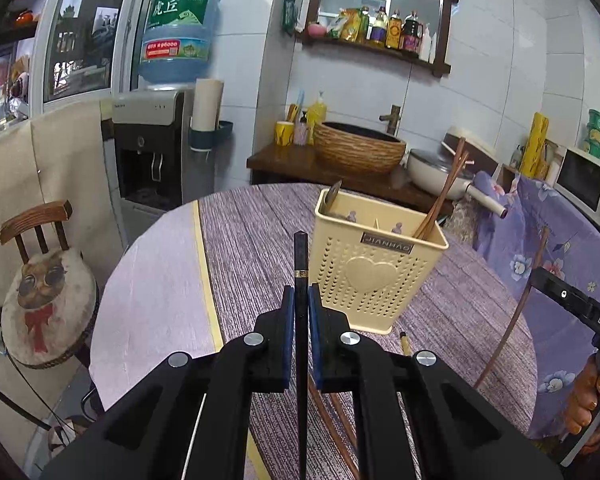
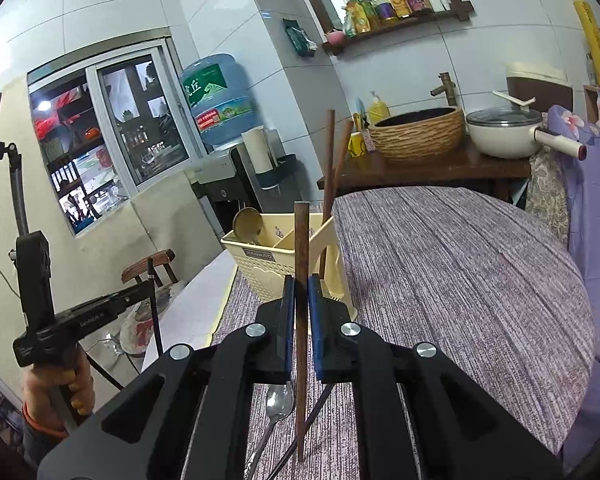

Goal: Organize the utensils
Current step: 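Lift both chopsticks and carry them over the cream holder, then lower both chopsticks into the holder and open both tools, then withdraw both tools back over the remaining utensils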

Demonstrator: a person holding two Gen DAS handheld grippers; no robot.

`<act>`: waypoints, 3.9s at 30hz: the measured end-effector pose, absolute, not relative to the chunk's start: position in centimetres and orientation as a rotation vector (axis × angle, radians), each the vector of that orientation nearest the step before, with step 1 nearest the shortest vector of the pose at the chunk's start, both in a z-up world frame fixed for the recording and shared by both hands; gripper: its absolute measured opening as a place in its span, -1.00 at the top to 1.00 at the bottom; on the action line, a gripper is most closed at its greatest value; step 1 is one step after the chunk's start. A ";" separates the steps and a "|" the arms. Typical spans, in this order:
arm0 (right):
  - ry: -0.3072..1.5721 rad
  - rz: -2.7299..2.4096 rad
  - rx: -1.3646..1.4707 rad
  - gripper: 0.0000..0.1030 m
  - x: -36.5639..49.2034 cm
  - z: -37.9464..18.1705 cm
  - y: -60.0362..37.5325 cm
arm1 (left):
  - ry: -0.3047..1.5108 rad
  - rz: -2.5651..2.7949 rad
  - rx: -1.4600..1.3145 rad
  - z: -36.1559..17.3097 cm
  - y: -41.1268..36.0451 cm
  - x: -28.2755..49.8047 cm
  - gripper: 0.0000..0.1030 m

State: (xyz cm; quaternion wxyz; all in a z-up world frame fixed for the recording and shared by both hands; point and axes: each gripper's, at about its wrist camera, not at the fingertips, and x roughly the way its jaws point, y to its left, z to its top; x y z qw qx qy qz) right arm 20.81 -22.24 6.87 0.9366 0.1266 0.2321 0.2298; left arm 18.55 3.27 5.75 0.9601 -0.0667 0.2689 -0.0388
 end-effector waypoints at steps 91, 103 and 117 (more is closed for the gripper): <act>0.214 0.308 0.111 0.20 27.7 10.5 -16.9 | 0.407 -0.113 -0.122 10.3 0.4 27.0 -0.37; 0.475 0.270 0.089 -0.06 23.2 4.9 -17.9 | 0.583 -0.036 -0.132 3.8 3.4 21.1 -0.90; 0.802 0.225 0.089 0.04 23.6 -4.4 -16.7 | 0.836 -0.024 -0.106 -5.0 2.7 19.7 -0.30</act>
